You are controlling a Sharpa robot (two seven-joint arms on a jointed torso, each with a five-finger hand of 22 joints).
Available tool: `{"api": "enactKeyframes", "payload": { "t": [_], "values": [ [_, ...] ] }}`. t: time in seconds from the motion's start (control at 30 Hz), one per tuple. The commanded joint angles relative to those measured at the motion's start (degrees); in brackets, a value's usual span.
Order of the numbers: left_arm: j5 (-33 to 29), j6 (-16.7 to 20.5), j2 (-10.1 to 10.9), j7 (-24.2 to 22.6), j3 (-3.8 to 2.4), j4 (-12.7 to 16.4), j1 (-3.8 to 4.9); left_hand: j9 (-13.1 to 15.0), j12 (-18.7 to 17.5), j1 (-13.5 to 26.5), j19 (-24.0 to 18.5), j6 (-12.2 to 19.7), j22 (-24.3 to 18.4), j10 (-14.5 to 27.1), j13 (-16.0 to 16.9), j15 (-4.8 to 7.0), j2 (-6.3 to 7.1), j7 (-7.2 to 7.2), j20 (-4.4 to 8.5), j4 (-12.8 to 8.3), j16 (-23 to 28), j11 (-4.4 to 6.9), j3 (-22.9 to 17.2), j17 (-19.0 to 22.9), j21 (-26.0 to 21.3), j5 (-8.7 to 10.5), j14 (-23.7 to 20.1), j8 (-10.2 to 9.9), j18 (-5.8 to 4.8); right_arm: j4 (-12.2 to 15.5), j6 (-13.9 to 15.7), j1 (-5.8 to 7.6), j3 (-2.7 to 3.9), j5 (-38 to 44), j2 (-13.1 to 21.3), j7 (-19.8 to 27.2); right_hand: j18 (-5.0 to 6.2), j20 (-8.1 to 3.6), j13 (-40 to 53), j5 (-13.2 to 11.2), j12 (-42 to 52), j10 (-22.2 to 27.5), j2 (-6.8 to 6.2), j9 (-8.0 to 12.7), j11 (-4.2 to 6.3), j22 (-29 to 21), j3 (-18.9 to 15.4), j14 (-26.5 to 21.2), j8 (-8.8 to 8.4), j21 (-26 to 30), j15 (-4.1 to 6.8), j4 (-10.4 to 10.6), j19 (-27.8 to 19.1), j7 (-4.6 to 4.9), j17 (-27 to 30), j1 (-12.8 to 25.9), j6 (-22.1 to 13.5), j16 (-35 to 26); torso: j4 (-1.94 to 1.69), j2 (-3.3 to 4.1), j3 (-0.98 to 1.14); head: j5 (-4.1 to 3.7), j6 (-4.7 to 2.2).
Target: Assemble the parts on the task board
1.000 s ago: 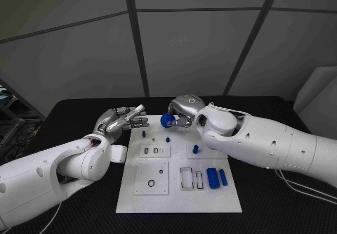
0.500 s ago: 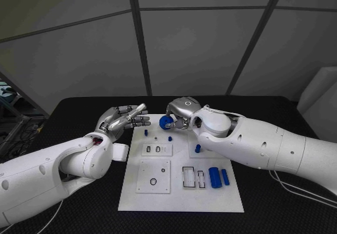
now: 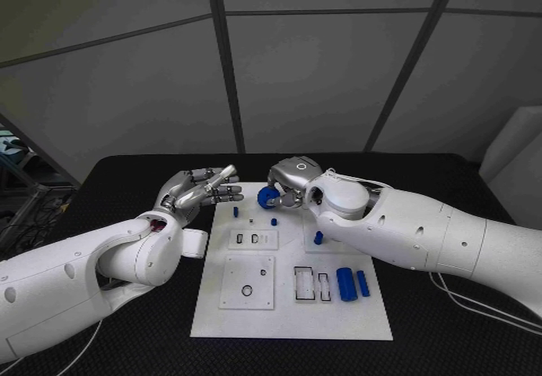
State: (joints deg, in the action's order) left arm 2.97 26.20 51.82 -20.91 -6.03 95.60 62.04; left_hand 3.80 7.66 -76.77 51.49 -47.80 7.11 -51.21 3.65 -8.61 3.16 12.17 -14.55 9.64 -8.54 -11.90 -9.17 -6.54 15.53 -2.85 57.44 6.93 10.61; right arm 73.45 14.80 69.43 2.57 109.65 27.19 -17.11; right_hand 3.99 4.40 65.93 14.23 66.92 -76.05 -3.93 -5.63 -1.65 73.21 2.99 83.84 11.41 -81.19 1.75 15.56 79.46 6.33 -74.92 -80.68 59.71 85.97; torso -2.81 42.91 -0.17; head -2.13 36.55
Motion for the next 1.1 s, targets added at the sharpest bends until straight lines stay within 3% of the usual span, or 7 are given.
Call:
{"api": "enactKeyframes", "payload": {
  "t": [0.03, 0.37, 0.57, 0.67, 0.8, 0.9, 1.1],
  "values": [
    [0.5, -0.7, -0.1, -0.2, -0.04, 0.1, 0.09, 0.0, -0.1, -0.7, 0.3, 0.5, -0.1, 0.5, 0.0, -0.23, -0.12, 2.5, -0.08, -0.5, 0.3, 0.1, 0.0, -0.1, -0.3, 0.04, 0.2, -0.2, -0.3, -0.3, -1.0, 0.05, -0.02, 0.2, -0.3, 0.7, -0.49, -0.09, -0.1, 0.1, -0.4, 0.0, -0.58, 0.0, -0.14, -0.1, 0.3, 4.6, 0.08, 0.0, 0.38, 0.2, 0.2, 0.24, -7.0, 0.0, 0.1, 0.2, 0.01, 0.01, 0.02, 0.15, 0.07],
    [0.5, -0.7, -0.1, -0.2, -0.04, 0.1, 0.09, 0.0, -0.1, -0.7, 0.3, 0.5, -0.1, 0.5, 0.0, -0.23, -0.12, 2.5, -0.08, -0.5, 0.3, 0.1, 0.0, -0.1, -0.3, 0.04, 0.2, -0.2, -0.3, -1.5, -2.1, -0.01, -0.25, -0.6, -1.0, 1.2, -0.42, 0.21, -1.4, 0.1, -2.1, 1.2, -1.39, 0.2, -0.68, -0.5, 0.7, 4.6, -1.34, 0.3, -0.06, 0.8, -0.2, 0.86, -7.2, 1.2, -1.5, 0.2, 0.06, 0.01, 0.01, 0.29, 0.15],
    [0.5, -0.7, -0.1, -0.1, -0.04, 0.1, 0.09, 0.0, -0.1, -0.7, 0.3, 0.5, -0.1, 0.5, 0.0, -0.23, -0.12, 2.5, -0.08, -0.5, 0.3, 0.1, 0.0, -0.1, -0.3, 0.04, 0.2, -0.2, -0.3, -2.3, -2.7, -0.01, -0.33, -1.1, -1.4, 1.3, -0.34, 0.76, -3.9, -0.1, -5.2, 3.3, -2.2, 0.6, -1.47, -0.9, 1.2, 4.6, -3.41, 0.6, -0.71, 0.9, -0.5, 1.75, -7.5, 2.6, -4.4, 0.4, 0.08, 0.01, -0.01, 0.17, 0.1],
    [0.5, -0.7, -0.1, -0.1, -0.04, 0.1, 0.09, 0.0, -0.1, -0.7, 0.3, 0.5, -0.1, 0.5, 0.0, -0.24, -0.12, 2.5, -0.08, -0.5, 0.3, 0.1, 0.0, -0.1, -0.3, 0.04, 0.2, -0.2, -0.3, -2.6, -2.6, -0.01, -0.35, -1.5, -1.6, 1.3, -0.33, 1.44, -4.5, -1.0, -5.9, 3.8, -3.48, 1.1, -2.38, -1.0, 2.3, 4.6, -5.69, 0.7, -1.49, 1.1, -0.6, 2.78, -7.6, 4.4, -7.4, 0.4, 0.07, 0.03, 0.02, 0.15, 0.03],
    [0.5, -0.7, -0.1, 0.0, -0.04, 0.1, 0.09, 0.0, -0.1, -0.7, 0.3, 0.5, -0.1, 0.5, 0.0, -0.25, -0.11, 2.51, -0.08, -0.5, 0.3, 0.09, 0.0, -0.1, -0.3, 0.04, 0.2, -0.2, -0.3, -2.7, -2.8, -0.01, -0.36, -2.1, -1.7, 1.5, -0.3, 1.84, -4.5, -1.4, -6.0, 3.9, -3.98, 1.0, -2.72, -1.0, 3.3, 4.6, -6.34, 0.7, -1.82, 1.3, -0.6, 3.08, -7.7, 6.3, -7.7, 0.4, 0.04, 0.01, 0.04, 0.08, 0.03],
    [0.5, -0.7, -0.1, 0.2, -0.04, 0.1, 0.1, 0.0, -0.1, -0.7, 0.3, 0.5, -0.1, 0.5, 0.0, -0.25, -0.11, 2.51, -0.08, -0.5, 0.3, 0.09, 0.0, -0.1, -0.3, 0.04, 0.2, -0.2, -0.31, -2.9, -3.7, -0.01, -0.37, -3.2, -1.7, 2.2, -0.25, 1.93, -4.3, -1.0, -5.8, 3.9, -3.74, 0.8, -2.58, -1.1, 3.8, 4.6, -6.32, 0.8, -1.8, 1.3, -0.6, 2.84, -7.7, 7.8, -7.2, 0.4, 0.08, 0.02, 0.02, 0.15, -0.04],
    [0.5, -0.8, 0.0, 0.5, -0.04, 0.1, 0.1, 0.0, -0.1, -0.8, 0.2, 0.6, -0.2, 0.7, 0.0, -0.31, -0.42, 2.55, -0.11, -0.7, 0.6, 0.03, -0.2, -0.1, -0.4, 0.03, 0.0, -0.3, -0.33, -2.9, -4.5, -0.01, -0.38, -5.2, -1.5, 3.2, -0.15, 1.48, -3.0, 0.9, -4.6, 3.4, -1.71, 0.5, -1.79, -1.4, 4.3, 4.6, -6.61, 1.0, -1.19, 1.3, -1.0, 1.84, -8.0, 13.8, -6.1, 0.5, 0.07, 0.0, 0.03, 0.09, -0.01]
  ]
}}
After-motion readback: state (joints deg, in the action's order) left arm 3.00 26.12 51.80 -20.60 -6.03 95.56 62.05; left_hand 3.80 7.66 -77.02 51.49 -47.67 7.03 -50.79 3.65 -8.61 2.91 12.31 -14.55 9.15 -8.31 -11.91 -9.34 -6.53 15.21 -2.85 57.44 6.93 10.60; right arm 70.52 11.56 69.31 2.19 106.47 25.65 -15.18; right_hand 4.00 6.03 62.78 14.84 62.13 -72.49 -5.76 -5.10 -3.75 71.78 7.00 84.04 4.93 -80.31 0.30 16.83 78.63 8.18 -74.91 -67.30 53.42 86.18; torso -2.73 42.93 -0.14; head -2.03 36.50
